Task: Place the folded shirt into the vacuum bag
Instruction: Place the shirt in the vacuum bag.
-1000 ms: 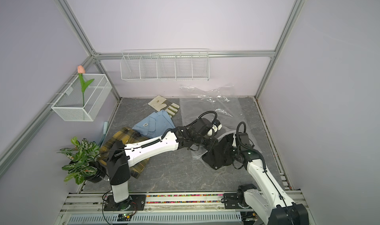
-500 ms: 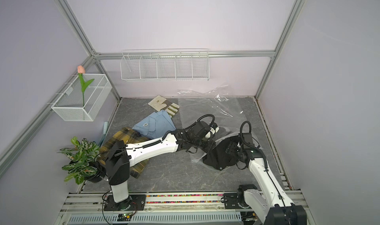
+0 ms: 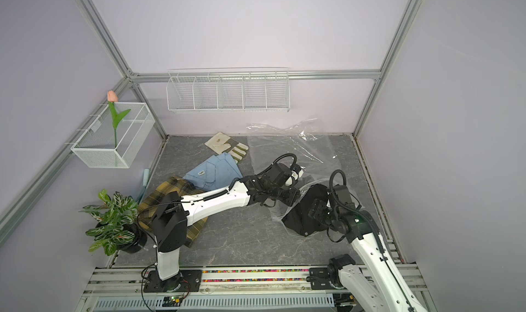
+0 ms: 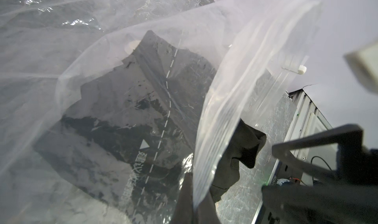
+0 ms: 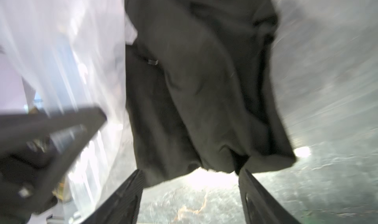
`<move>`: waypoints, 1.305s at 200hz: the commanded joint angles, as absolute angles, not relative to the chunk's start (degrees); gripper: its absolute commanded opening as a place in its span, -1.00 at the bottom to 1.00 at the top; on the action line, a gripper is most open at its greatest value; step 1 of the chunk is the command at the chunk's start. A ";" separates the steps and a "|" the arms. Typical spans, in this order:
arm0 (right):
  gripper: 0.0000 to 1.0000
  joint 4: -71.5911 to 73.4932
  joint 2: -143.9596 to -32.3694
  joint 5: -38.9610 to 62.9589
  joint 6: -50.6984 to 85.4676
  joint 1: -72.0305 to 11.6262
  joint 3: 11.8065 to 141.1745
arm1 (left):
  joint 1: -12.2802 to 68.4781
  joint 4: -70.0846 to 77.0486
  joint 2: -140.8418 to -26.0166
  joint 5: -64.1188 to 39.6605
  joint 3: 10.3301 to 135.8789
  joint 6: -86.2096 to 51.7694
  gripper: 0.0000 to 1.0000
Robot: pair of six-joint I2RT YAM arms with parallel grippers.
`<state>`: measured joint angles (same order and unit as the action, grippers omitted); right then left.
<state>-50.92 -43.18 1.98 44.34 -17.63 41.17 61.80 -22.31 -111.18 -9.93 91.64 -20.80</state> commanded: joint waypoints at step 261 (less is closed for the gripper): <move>-0.70 4.24 -64.16 10.67 59.31 -3.00 15.51 | 66.31 -33.45 -110.22 -2.74 111.76 -13.81 -1.00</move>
<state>1.23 -63.51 9.30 57.63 -2.55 17.15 65.67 -30.17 -108.95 -3.36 109.14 -16.32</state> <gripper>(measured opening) 0.156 0.042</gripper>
